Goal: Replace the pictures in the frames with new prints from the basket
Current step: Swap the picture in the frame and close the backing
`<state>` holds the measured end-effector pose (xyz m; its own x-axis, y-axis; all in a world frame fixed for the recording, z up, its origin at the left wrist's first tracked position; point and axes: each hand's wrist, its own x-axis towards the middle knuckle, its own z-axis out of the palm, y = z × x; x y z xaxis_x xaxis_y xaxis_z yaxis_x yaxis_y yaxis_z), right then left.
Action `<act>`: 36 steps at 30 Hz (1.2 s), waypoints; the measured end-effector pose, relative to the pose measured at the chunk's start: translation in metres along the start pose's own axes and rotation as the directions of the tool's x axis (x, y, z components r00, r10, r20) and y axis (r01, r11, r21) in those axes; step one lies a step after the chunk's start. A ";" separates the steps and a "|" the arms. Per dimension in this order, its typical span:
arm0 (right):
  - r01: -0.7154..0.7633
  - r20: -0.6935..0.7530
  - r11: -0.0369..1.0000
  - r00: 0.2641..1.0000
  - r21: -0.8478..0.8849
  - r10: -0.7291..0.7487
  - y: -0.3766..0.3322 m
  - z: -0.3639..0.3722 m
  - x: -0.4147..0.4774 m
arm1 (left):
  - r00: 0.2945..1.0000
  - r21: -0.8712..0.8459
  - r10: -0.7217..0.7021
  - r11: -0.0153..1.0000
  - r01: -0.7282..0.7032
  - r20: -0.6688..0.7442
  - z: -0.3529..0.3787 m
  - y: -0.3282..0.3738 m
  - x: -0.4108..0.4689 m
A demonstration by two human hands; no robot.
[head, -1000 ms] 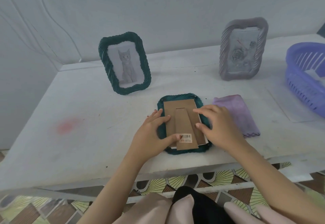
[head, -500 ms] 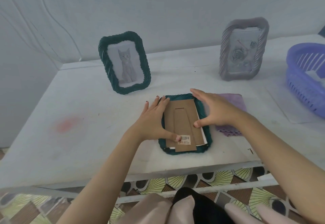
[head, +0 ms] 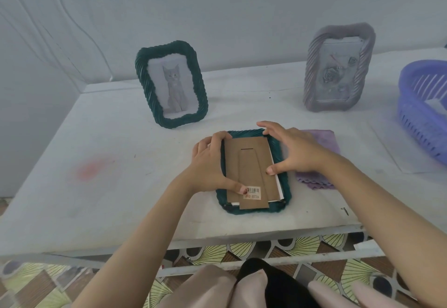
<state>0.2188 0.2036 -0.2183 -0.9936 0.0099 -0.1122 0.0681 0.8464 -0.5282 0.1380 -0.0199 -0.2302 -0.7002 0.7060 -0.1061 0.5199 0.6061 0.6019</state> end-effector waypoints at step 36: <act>-0.144 0.072 0.990 0.987 0.003 0.143 -0.002 0.001 -0.012 | 0.993 0.113 -0.113 0.988 0.109 0.033 0.001 -0.001 0.000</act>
<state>0.2311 0.2010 -0.2163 -0.9645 0.0927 -0.2472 0.2107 0.8344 -0.5092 0.1375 -0.0203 -0.2315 -0.7380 0.6445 -0.1997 0.4925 0.7169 0.4934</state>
